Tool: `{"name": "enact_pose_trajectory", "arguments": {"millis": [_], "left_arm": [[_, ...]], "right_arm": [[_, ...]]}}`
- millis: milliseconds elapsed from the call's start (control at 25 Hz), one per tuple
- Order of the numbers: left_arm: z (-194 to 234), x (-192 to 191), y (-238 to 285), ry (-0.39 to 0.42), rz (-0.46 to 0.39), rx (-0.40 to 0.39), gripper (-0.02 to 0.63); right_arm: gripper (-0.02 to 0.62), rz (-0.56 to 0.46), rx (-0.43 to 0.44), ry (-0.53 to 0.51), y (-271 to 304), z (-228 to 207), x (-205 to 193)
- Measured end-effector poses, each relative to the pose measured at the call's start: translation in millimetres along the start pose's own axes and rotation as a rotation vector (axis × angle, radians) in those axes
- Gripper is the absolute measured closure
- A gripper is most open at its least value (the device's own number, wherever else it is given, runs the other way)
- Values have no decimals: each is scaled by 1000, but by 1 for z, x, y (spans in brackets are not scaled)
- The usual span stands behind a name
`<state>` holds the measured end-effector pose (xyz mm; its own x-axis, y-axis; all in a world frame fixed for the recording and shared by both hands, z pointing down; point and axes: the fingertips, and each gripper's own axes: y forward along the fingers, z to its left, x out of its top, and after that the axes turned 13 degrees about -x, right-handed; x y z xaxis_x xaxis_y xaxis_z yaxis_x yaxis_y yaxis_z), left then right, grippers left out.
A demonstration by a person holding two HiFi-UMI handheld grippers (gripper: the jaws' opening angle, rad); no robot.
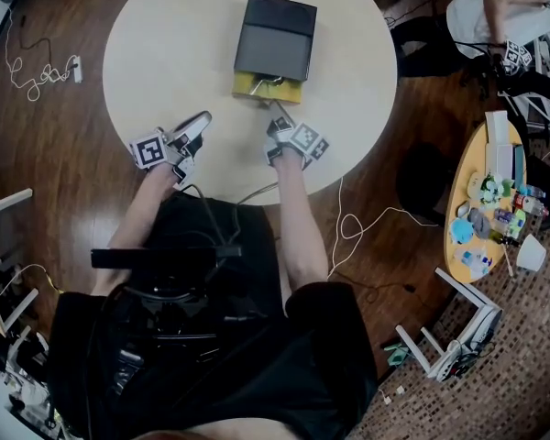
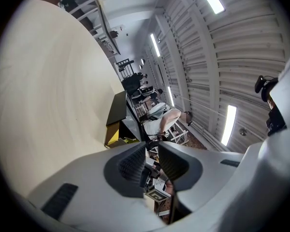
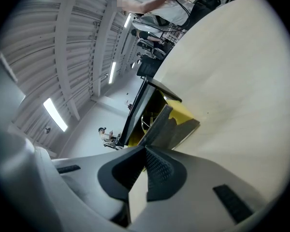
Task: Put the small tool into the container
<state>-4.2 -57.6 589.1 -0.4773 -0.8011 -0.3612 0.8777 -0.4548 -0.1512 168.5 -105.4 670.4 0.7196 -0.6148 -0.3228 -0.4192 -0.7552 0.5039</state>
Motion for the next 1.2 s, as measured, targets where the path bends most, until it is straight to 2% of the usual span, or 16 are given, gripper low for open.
{"name": "enact_pose_trajectory", "arguments": {"millis": [1000,1200], "left_arm": [[0,4,2,10,-15,-3,517],[5,2,-1,-1,-19,20,517]], "right_arm": [[615,-16,-9,13,27,5,28],[615,-15,-11,8,33,5,33]]}}
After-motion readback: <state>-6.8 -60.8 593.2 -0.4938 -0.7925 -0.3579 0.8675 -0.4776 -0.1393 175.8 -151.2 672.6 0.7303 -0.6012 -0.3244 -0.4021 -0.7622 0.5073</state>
